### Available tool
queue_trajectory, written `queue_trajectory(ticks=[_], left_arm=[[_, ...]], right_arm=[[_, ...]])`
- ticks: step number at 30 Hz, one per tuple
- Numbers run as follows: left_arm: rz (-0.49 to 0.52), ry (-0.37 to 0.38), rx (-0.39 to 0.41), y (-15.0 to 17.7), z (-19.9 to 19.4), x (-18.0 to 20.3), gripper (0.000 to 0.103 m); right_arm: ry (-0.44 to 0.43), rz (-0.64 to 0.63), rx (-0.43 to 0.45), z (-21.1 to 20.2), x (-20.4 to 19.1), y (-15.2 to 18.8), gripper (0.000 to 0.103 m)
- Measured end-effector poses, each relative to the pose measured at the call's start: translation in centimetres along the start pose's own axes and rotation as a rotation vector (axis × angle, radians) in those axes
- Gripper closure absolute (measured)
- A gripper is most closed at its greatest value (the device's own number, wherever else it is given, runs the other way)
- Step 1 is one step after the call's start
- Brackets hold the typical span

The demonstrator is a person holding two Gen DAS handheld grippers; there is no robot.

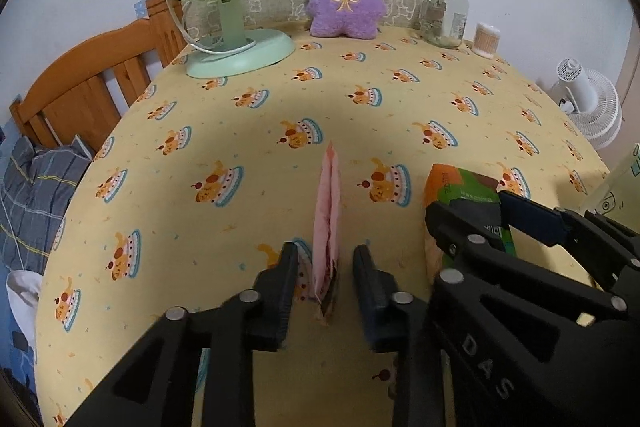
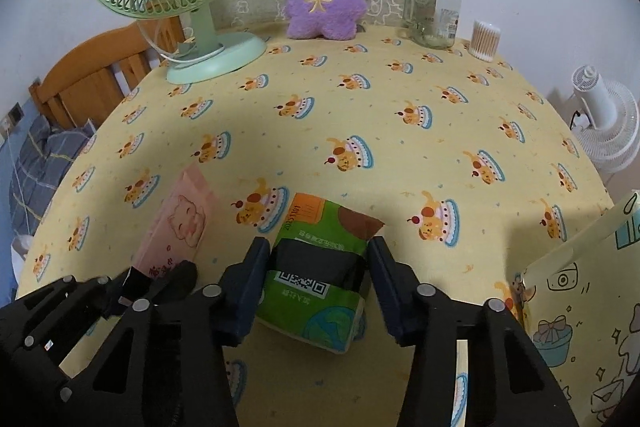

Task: Organize soft objects
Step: 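Grasp the pink tissue pack with the left gripper while the right gripper grasps the green pack, then lift both tissue packs and carry them over the fabric box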

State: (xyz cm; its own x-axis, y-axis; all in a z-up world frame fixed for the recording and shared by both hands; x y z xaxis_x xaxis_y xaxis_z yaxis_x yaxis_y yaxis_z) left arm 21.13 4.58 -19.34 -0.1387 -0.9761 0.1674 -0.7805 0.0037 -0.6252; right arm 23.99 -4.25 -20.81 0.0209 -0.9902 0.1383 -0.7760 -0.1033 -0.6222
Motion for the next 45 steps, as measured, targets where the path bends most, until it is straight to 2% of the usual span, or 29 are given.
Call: queue_trajectory(ticks=[2,4,5,6,24,45], left_arm=[[-0.005,-0.015,0.005,0.0,0.0,-0.2,0.075],[-0.007,-0.017,0.009,0.0,-0.1,-0.3,0.087],[-0.008,-0.012,0.007,0.0,-0.1,-0.3,0.089],[-0.010,-0.002,0.002,0.0,0.0,-0.3,0.094],[-0.027,0.010,0.029,1.0,-2.0,0.6,0.095],[-0.006,0.024,0.119,1.8,-7.5,2.7,0.095]], right_arm=[[-0.016,-0.002,0.000,-0.2,-0.2,0.0,0.054],[-0.026,-0.004,0.001,-0.4,-0.3,0.0,0.055],[-0.030,-0.005,0.001,-0.4,-0.3,0.0,0.056],[-0.031,-0.005,0.000,-0.5,-0.3,0.1,0.056],[-0.050,-0.008,0.016,-2.7,0.1,0.9,0.057],[-0.033,0.010,0.094,-8.1,1.4,1.9,0.057]])
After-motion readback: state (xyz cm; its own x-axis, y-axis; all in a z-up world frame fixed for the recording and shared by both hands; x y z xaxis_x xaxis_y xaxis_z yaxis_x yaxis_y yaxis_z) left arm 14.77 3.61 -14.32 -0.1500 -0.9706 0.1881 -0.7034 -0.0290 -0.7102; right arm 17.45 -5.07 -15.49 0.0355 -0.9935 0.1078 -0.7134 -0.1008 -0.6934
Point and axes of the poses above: each gripper's, at about its wrist camera, not at the fingertips, and z roughly the way its jaws point, x to its right, y to its underside, the point moved 5 cm from there along z, roughly the way its jaws point, and after that the axes turned 13 degrees about y, right-handed, at the moved point
